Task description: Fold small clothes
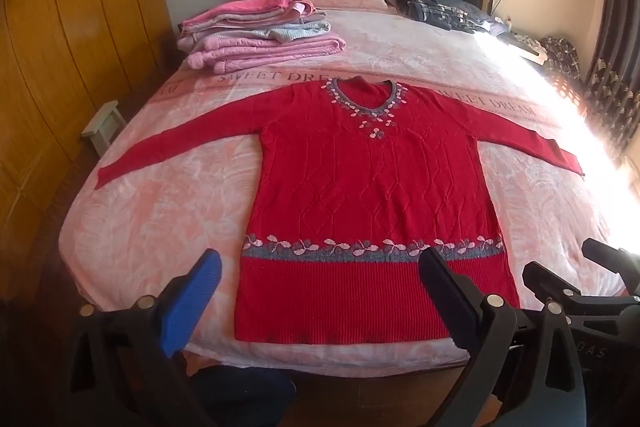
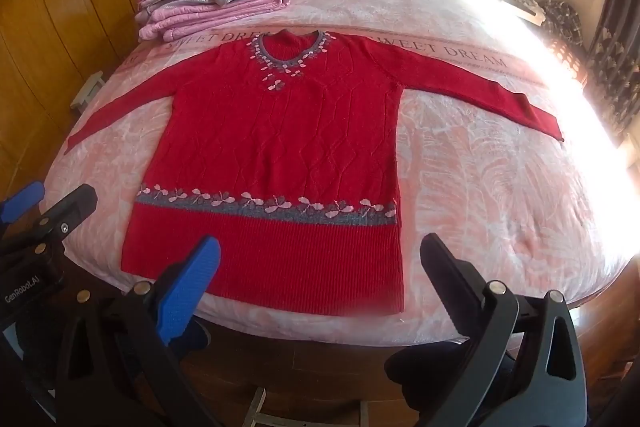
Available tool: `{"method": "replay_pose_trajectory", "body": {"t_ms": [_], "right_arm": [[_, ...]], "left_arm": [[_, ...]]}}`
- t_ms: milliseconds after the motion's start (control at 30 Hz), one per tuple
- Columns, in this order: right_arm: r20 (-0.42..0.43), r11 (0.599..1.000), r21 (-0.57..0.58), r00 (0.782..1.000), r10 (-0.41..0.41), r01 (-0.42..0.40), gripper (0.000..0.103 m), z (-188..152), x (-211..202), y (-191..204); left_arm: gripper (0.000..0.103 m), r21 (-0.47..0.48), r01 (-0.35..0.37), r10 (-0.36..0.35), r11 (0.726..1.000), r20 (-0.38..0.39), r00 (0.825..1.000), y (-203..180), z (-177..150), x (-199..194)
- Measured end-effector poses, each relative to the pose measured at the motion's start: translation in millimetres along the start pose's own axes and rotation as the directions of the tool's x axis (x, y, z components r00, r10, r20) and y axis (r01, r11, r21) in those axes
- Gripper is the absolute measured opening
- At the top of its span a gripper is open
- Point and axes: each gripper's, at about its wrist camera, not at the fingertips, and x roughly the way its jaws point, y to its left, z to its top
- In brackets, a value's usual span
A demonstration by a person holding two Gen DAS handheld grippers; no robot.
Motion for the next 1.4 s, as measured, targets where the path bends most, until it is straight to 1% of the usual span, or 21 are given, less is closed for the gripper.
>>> {"method": "replay_pose_trajectory", "body": {"t_ms": [167, 367, 667, 1400], "right_arm": [[0.020, 0.999, 0.031, 0.999, -0.036, 0.035, 0.099, 5, -4, -9], [0.023, 0.998, 0.029, 0.998, -0.063, 0.062, 0.099, 7, -3, -12], [0.032, 0.998, 0.022, 0.997, -0.065, 0.064, 0.099, 7, -4, -14], [0.034, 0.999, 0.016, 0.999, -0.039, 0.038, 0.099, 4, -5, -15]], "left_arm": [[0.099, 0.036, -0.013, 0.012, 0.999, 0.015, 1.000, 1, 2, -3], [0.099, 0.060, -0.020, 0.019, 0.998, 0.017, 1.000, 0, 1, -3], [0.099, 0.063, -0.027, 0.026, 0.998, 0.018, 1.000, 4, -1, 1], [0.099, 0.060, -0.026, 0.025, 0.998, 0.012, 1.000, 3, -3, 5]]}}
